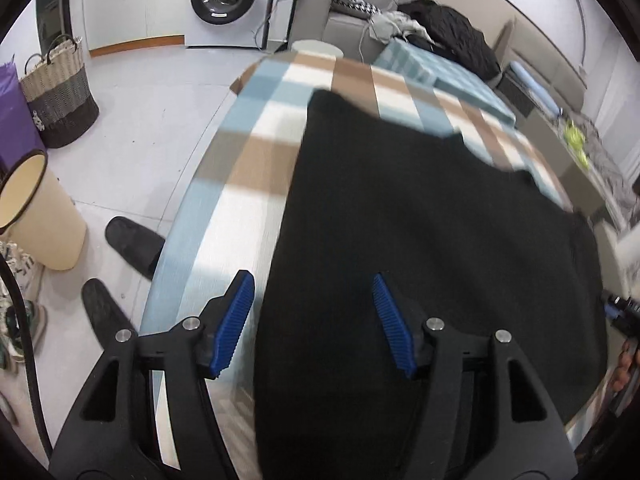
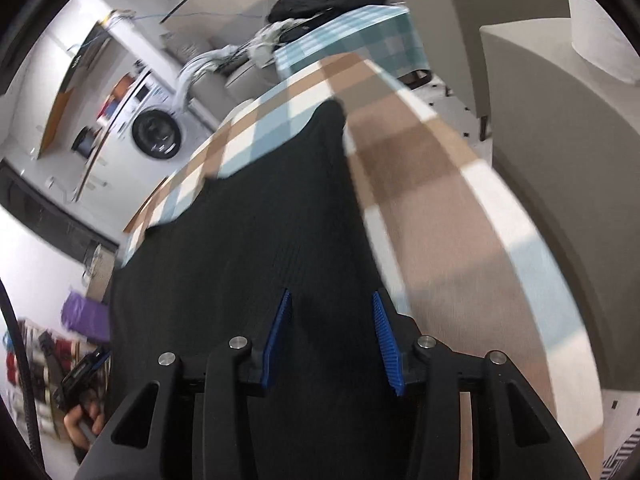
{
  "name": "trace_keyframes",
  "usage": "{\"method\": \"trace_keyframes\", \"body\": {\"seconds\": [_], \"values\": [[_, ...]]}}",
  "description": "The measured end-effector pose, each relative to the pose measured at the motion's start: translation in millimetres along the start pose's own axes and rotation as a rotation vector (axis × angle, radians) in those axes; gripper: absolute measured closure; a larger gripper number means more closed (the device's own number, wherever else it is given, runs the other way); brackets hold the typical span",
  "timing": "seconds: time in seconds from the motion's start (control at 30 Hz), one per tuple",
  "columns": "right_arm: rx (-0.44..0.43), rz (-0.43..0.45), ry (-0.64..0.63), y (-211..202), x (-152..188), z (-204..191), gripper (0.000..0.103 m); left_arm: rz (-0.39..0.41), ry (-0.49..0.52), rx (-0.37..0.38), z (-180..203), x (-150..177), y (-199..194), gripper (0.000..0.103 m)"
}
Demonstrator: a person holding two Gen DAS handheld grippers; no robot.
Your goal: Fold small clothes
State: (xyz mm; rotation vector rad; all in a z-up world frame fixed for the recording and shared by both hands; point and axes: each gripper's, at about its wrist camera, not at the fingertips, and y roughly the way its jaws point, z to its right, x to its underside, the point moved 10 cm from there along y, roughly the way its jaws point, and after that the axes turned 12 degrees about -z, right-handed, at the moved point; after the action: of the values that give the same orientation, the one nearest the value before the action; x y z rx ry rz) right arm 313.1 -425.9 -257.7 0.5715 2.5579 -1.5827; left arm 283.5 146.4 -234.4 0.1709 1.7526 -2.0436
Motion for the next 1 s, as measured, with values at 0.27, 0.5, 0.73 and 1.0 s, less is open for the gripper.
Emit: {"method": "trace_keyframes", "body": {"seconds": [0.27,0.5,0.73,1.0], "values": [[0.032,-0.006,-0.038,-13.8,54.6,10.0,0.058,-0.006,-0.013,0.029,1.2,69.5,-20.9,0.044],[0.041,0.009,-0.058,-22.0,69.4,4.9,0.055,-0.007,0.004,0.037,6.7,86.3,-32.6,0.044],[0.051,0.01,-0.074,-18.6,71.1,4.7,0.055,-0.007,0.028,0.057,17.6,82.7,-32.5,0.083],[0.054,0.091,-0.15,-27.5,54.3,-11.2,0.098,0.051,0.049,0.034,22.8,88.9,-50.8,0.099]]}}
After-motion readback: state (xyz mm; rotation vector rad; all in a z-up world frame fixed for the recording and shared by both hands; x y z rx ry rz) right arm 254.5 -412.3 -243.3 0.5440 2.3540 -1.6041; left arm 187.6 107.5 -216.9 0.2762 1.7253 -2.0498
